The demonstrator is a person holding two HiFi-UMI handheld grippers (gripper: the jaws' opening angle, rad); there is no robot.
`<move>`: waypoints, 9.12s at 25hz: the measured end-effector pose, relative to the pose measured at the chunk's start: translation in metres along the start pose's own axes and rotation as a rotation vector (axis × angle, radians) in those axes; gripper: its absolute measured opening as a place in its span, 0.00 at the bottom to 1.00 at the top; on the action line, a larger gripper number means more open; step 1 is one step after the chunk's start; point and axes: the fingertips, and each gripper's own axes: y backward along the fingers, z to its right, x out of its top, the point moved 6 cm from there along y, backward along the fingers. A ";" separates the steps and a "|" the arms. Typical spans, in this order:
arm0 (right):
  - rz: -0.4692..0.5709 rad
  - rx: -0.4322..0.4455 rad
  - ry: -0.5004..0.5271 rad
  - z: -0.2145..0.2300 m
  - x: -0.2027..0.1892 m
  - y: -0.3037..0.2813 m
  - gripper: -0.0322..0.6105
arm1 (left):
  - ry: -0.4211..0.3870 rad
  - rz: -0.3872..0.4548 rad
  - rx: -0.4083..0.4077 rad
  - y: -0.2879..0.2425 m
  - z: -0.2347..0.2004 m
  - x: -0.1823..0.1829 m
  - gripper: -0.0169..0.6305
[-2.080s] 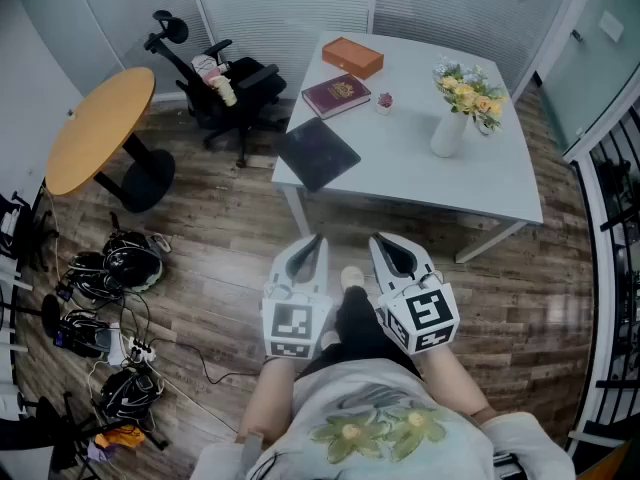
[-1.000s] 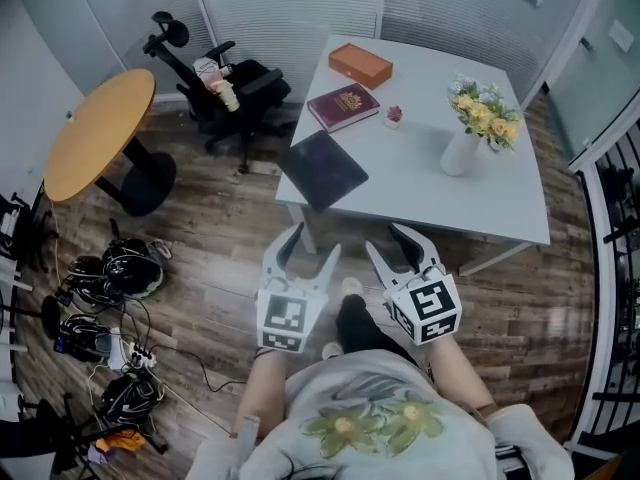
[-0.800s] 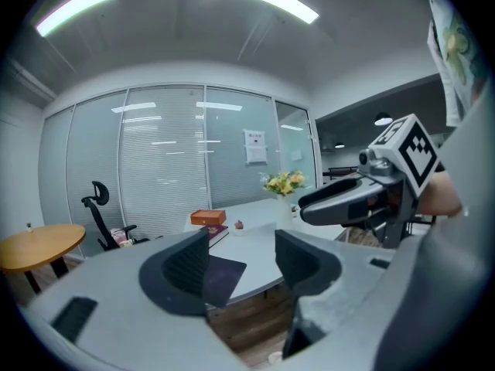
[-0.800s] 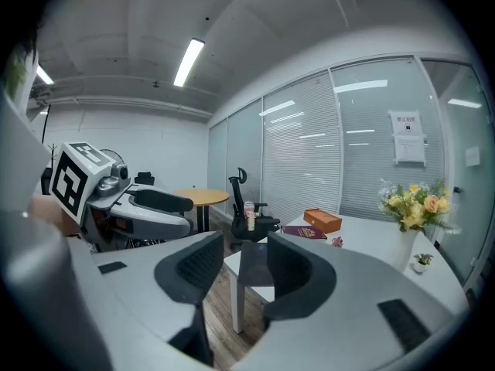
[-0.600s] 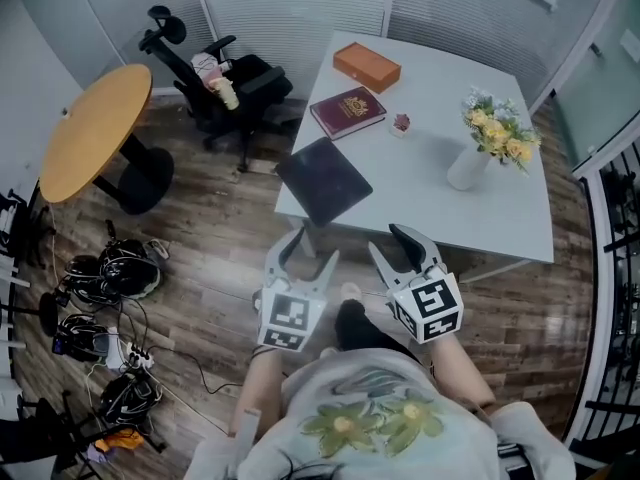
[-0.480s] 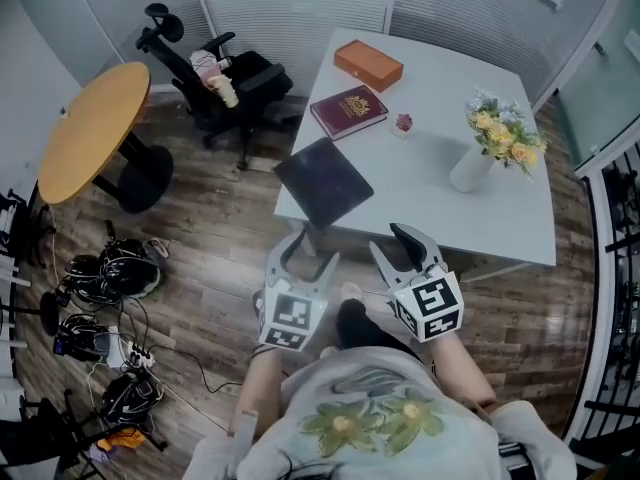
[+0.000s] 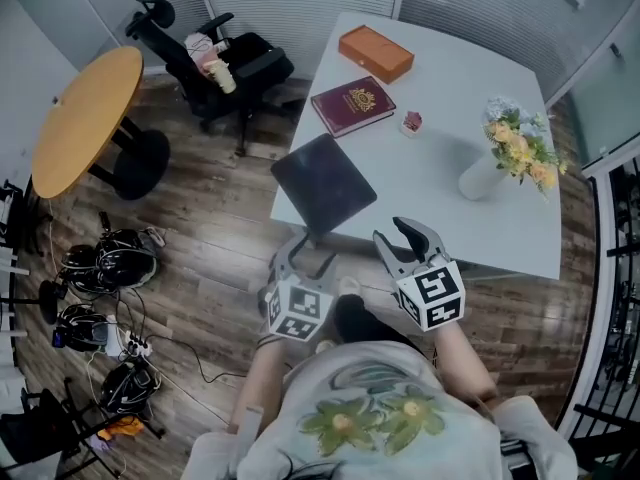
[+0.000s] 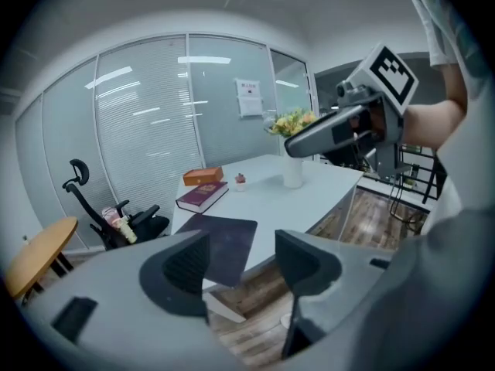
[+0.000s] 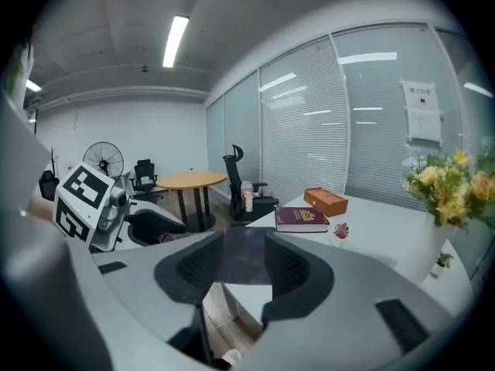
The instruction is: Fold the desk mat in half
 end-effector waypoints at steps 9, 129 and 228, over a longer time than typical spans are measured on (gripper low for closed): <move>-0.076 0.045 0.009 0.028 -0.009 -0.038 0.31 | -0.003 -0.150 -0.007 -0.058 -0.008 -0.041 0.41; -0.328 0.331 0.285 0.091 0.000 -0.181 0.10 | 0.458 -0.063 0.048 -0.055 -0.131 -0.001 0.05; -0.513 0.293 0.369 0.119 -0.046 -0.381 0.10 | 0.634 -0.293 0.165 -0.197 -0.233 -0.085 0.05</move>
